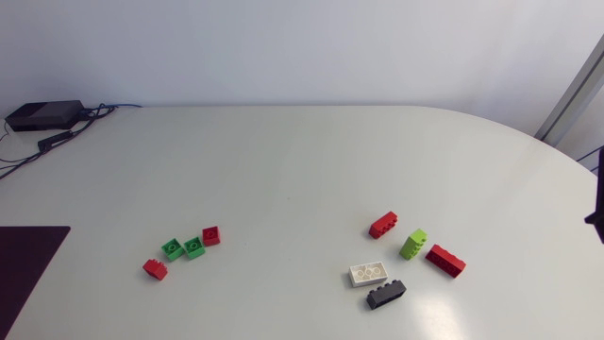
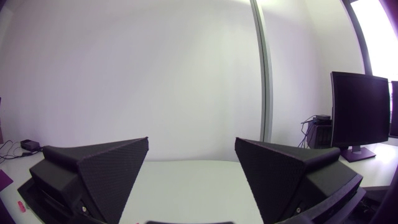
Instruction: Sort duplo bricks by size, large to the right and small to the left
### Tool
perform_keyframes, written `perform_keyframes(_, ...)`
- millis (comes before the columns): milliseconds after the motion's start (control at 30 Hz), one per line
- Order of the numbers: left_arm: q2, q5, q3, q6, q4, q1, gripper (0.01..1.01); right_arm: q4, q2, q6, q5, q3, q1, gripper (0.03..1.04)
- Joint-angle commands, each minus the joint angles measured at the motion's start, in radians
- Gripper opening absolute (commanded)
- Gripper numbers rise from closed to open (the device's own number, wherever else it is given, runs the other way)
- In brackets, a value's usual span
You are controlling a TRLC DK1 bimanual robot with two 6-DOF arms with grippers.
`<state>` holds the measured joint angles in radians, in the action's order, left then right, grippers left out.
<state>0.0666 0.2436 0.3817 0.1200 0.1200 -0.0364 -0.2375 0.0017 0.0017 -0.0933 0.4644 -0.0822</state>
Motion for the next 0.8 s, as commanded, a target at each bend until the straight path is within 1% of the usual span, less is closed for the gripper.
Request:
perform_keyframes(0,-0.045,0.008,-0.014,0.020,0.007,-0.014,0.984,-0.026,-0.011,0.044,0.047,0.033,-0.037,1.00)
perform_keyframes(100,-0.077,0.011,-0.017,0.020,-0.008,-0.028,0.984,-0.056,-0.012,0.054,0.138,0.033,-0.050,1.00)
perform_keyframes(200,-0.079,0.010,-0.047,-0.010,0.018,-0.026,0.985,-0.046,-0.012,0.047,0.175,0.022,-0.048,1.00)
perform_keyframes(300,-0.079,0.002,-0.083,-0.033,0.015,0.012,0.985,-0.017,-0.012,0.035,0.264,-0.020,-0.048,1.00)
perform_keyframes(367,-0.080,0.002,-0.112,-0.049,0.013,0.047,0.985,-0.005,-0.012,0.018,0.299,-0.049,-0.044,1.00)
perform_keyframes(433,-0.080,0.000,-0.135,-0.065,0.006,0.070,0.985,-0.016,-0.012,0.003,0.300,-0.066,-0.044,1.00)
perform_keyframes(533,-0.080,-0.006,-0.165,-0.109,-0.006,0.084,0.985,-0.022,-0.012,0.011,0.267,-0.078,-0.044,1.00)
perform_keyframes(633,-0.080,-0.043,-0.193,-0.111,-0.006,0.115,0.984,0.024,-0.012,0.018,0.241,-0.104,-0.044,1.00)
perform_keyframes(767,-0.080,-0.067,-0.248,-0.117,0.003,0.118,0.985,0.000,-0.012,0.018,0.218,-0.133,-0.045,1.00)
